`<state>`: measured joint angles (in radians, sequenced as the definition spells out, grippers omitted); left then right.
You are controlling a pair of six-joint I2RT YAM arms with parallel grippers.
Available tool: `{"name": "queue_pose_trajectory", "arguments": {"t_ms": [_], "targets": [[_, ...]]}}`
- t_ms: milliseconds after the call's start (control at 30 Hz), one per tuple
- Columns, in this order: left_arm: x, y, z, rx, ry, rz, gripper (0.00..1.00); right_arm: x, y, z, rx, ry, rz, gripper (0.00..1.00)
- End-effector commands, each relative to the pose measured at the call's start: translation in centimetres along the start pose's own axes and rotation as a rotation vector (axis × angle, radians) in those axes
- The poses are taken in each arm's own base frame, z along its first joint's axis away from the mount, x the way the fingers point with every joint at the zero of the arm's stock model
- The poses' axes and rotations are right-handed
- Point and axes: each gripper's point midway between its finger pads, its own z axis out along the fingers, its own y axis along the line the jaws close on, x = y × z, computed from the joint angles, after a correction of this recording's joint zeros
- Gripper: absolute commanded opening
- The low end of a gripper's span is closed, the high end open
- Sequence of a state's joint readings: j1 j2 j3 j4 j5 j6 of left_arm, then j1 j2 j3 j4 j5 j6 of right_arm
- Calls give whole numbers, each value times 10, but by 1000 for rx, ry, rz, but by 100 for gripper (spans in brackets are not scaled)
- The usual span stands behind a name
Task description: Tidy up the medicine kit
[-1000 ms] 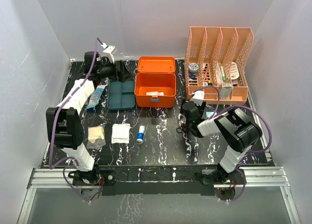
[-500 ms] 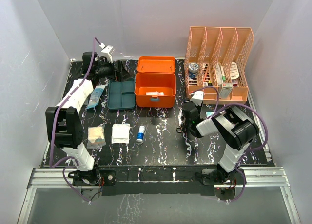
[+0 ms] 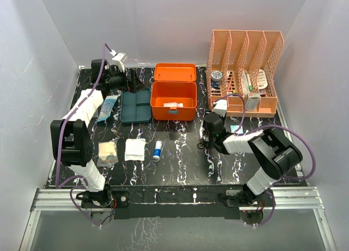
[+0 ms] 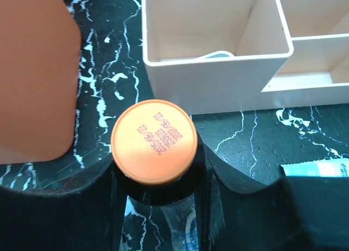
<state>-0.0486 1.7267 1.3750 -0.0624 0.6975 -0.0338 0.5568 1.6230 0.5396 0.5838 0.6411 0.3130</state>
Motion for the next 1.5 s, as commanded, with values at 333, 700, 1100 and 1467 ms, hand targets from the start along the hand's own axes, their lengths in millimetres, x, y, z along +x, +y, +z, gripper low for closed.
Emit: {"name": "queue_pose_trajectory", "arguments": {"t_ms": [333,700,1100,1467], "targets": [[-18,-20,-36,-22,-27,13,99,-96,24,-61,-152,-5,53,0],[-21,-27,-54,-64,8,16,99,-188,60,-57,-205,-82,-39,0],[-4,-26,-73,-119,108,63,99,-214,120,-16,-306,-51,-196,0],[15,-28,-85,-136,162,95,99,-203,152,28,-298,-14,-491,0]]}}
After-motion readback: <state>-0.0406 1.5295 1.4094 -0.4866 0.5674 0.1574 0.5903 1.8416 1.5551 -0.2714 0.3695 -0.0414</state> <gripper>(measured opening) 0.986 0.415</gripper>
